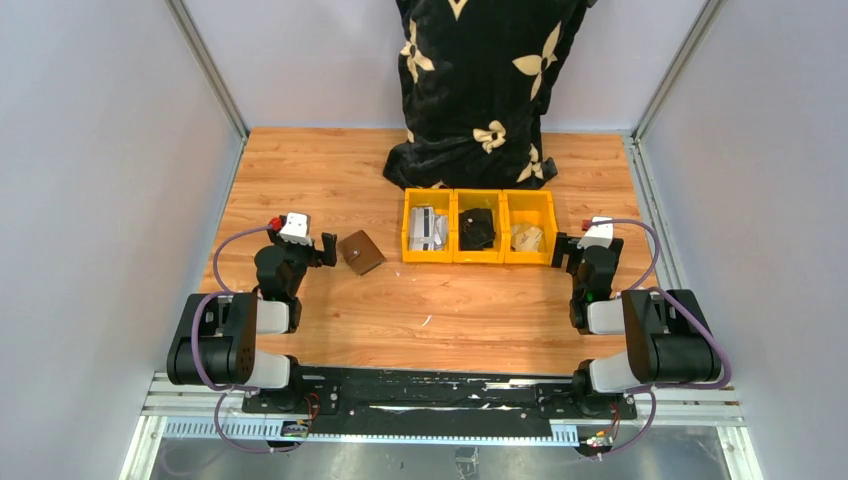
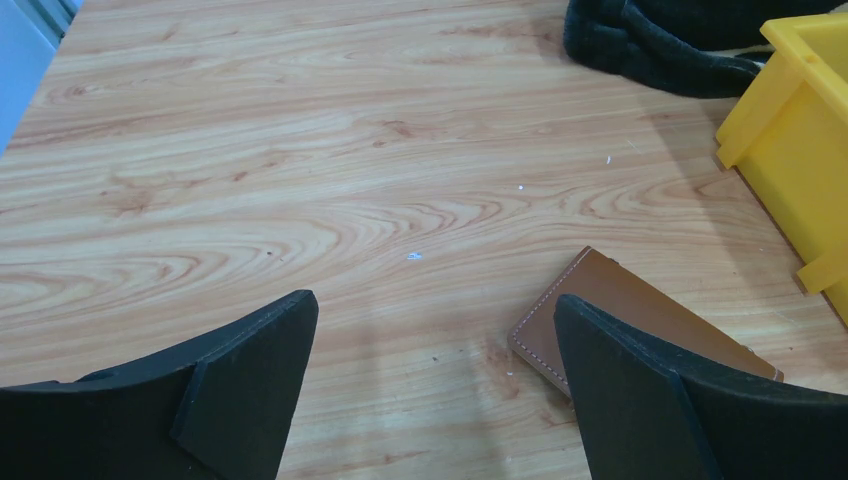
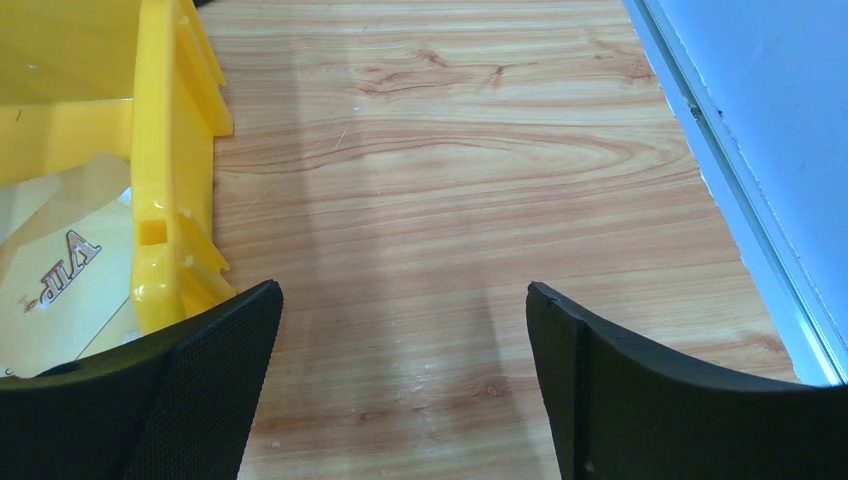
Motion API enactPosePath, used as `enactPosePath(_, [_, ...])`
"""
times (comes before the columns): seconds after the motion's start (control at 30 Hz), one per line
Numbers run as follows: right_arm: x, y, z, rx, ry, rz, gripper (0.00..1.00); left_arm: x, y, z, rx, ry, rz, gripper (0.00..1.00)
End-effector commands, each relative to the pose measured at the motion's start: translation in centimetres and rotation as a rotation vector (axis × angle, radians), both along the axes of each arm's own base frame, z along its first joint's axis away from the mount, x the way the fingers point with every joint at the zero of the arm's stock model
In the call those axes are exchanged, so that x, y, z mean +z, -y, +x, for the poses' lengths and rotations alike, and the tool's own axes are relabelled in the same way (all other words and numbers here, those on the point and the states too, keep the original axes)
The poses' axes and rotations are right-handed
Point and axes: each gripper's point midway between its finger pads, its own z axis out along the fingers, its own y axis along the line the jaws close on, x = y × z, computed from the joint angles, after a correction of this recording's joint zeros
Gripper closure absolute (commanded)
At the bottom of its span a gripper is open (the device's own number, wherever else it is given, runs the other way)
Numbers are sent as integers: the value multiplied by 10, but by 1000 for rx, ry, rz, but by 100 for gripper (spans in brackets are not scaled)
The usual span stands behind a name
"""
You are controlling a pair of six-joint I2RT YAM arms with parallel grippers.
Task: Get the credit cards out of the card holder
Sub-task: Move the storage box to the center of the board.
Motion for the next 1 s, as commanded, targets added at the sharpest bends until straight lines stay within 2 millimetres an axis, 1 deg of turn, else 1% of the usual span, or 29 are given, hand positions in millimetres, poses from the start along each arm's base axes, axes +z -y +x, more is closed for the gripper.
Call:
enactPosePath(0.0, [10,0,5,5,35,-8,5,10,-1,4,4,30,15,0])
enactPosePath(0.43, [10,0,5,4,31,-8,5,10,-1,4,4,32,16,0])
enactPosePath(0.53, [16,4,5,-17,37,-8,4,13,0,4,-8,33,19,0])
enactPosePath(0.57, [28,3,5,-13,58,-8,5,16,0,5,-5,17,21,0])
enactPosePath(0.6, [34,2,3,-7,57,-9,4,22,-1,9,-3,18,20,0])
enactPosePath(0.63, [38,2,0,-7,49,-5,4,19,-1,10,-1,-29,19,0])
enactPosePath(0.67, [42,4,-4,-25,39,-1,4,20,-3,12,6,-60,23,0])
enactPosePath(0.73, [55,8,-10,-70,56,38,4,23,-6,17,8,-122,40,0])
enactPosePath(0.77, [61,11,-12,-106,65,71,5,27,-7,19,8,-140,45,0])
enactPosePath(0.8, [71,14,-13,-144,80,112,4,36,-7,23,-7,-141,44,0])
enactPosePath(0.83, [77,15,-14,-173,67,143,5,41,-9,24,-11,-148,36,0])
enactPosePath(0.87, [75,14,-17,-174,35,150,4,42,-11,23,-10,-164,27,0])
enactPosePath(0.9, [88,9,-12,-139,27,146,4,55,-12,25,-17,-155,22,0])
enactPosePath(0.97, [98,-5,-6,-47,-11,141,4,64,-13,25,-20,-197,16,0])
